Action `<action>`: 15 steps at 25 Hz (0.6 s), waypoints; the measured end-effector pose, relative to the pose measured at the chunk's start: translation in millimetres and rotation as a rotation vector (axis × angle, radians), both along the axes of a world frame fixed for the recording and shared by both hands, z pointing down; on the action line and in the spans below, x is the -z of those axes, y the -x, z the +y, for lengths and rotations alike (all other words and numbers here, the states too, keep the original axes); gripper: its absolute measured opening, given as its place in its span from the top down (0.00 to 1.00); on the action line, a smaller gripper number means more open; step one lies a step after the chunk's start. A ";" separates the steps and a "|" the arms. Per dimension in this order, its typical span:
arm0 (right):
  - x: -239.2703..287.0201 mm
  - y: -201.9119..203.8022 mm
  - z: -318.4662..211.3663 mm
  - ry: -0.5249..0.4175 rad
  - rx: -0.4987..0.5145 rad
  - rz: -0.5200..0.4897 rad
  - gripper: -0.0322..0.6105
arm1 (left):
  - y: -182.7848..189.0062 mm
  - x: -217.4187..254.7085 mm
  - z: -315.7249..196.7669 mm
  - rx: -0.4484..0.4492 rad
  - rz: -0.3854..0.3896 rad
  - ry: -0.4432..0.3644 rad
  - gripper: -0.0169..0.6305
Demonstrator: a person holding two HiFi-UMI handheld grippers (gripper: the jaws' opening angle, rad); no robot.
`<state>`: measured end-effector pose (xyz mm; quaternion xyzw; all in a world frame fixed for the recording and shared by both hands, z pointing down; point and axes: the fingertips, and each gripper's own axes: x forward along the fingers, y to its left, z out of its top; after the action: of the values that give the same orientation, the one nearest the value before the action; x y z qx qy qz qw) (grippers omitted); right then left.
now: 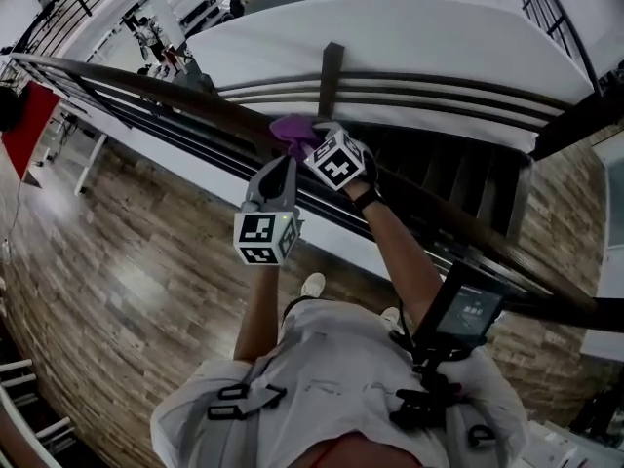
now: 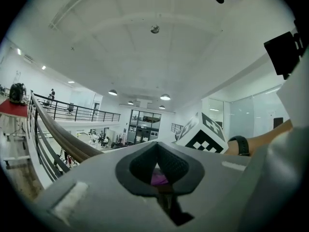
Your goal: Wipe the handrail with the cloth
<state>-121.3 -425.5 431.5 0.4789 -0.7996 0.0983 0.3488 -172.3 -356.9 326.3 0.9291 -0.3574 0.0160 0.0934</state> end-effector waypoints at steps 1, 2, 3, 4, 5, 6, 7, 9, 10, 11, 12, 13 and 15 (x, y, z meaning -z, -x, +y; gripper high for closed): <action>0.7 -5.4 6.6 -0.003 -0.003 0.003 0.79 | -3.6 2.9 3.4 0.011 0.002 -0.006 0.98; 1.6 -10.4 12.4 -0.008 -0.006 0.006 0.79 | -6.1 5.6 6.1 0.027 0.000 -0.014 0.98; 2.4 -15.1 17.4 -0.013 -0.009 0.009 0.79 | -8.2 7.8 8.3 0.042 -0.005 -0.021 0.98; 2.9 -19.6 21.5 -0.018 -0.012 0.011 0.79 | -10.4 9.5 10.5 0.053 -0.013 -0.027 0.98; 2.7 -23.7 25.1 -0.022 -0.015 0.013 0.79 | -12.6 10.7 12.8 0.059 -0.021 -0.033 0.98; 2.1 -27.5 28.6 -0.025 -0.019 0.015 0.79 | -14.6 11.5 15.4 0.062 -0.026 -0.038 0.98; 1.1 -31.0 32.2 -0.026 -0.023 0.017 0.79 | -16.4 11.6 18.3 0.062 -0.029 -0.040 0.98; -0.4 -38.1 40.6 -0.024 -0.031 0.017 0.79 | -21.0 9.7 24.9 0.055 -0.028 -0.034 0.98; -0.5 -42.1 45.6 -0.023 -0.037 0.016 0.79 | -23.8 8.1 28.4 0.052 -0.030 -0.031 0.98; -0.2 -46.6 50.7 -0.022 -0.043 0.015 0.79 | -27.2 6.6 31.7 0.049 -0.035 -0.032 0.98; 0.6 -51.7 55.4 -0.024 -0.050 0.016 0.79 | -31.4 5.7 34.6 0.045 -0.039 -0.034 0.98; 2.0 -57.1 59.2 -0.028 -0.058 0.018 0.79 | -36.3 5.8 36.8 0.038 -0.040 -0.037 0.98; 4.4 -67.5 66.4 -0.037 -0.072 0.022 0.79 | -47.3 6.9 41.9 0.018 -0.036 -0.040 0.98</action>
<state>-53.8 -359.1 427.1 0.5147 -0.7797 0.0908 0.3448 -125.0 -314.9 319.4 0.9270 -0.3678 0.0248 0.0688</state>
